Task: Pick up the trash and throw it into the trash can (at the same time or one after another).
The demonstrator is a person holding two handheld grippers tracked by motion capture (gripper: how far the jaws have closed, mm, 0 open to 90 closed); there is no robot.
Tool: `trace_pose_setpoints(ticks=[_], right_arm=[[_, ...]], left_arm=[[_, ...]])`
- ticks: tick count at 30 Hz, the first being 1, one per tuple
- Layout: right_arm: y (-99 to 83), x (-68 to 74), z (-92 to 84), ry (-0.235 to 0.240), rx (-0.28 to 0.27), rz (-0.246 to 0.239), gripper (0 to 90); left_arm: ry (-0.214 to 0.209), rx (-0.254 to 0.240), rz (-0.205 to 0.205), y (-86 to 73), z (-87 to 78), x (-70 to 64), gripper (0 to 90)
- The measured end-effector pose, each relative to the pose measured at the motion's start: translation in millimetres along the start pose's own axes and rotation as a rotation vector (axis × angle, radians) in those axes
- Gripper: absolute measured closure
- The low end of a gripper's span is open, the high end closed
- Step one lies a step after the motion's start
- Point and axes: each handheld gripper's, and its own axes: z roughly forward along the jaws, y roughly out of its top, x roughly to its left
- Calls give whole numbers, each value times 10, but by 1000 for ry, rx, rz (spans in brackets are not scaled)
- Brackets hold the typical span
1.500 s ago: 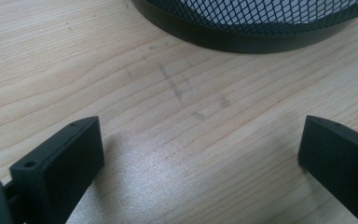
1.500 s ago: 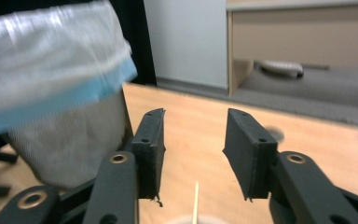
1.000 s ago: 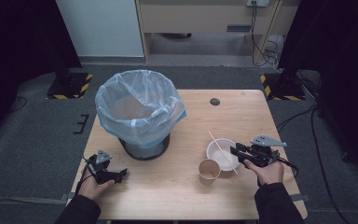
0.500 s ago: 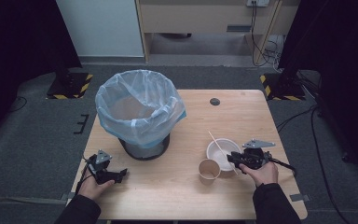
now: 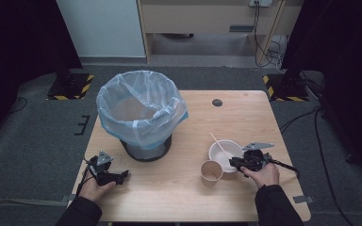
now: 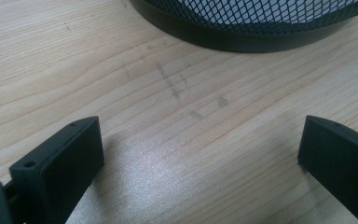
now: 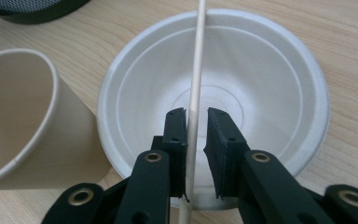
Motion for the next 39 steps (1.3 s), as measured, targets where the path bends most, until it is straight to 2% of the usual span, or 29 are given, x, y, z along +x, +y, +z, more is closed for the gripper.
trace_pose_setpoints(ticks=[6,16,24,39], right_arm=[[-4,-25,8,-11,13,7,850],[15,-40,-20,-10,-3,14,859],[63,-52,-110,-4,-82,26,859],[174,-88,-338,-26,-289,33,860]], left_arm=[[0,0,0,0,0,0,0],[0,0,0,0,0,0,0],[0,0,0,0,0,0,0],[0,0,0,0,0,0,0]])
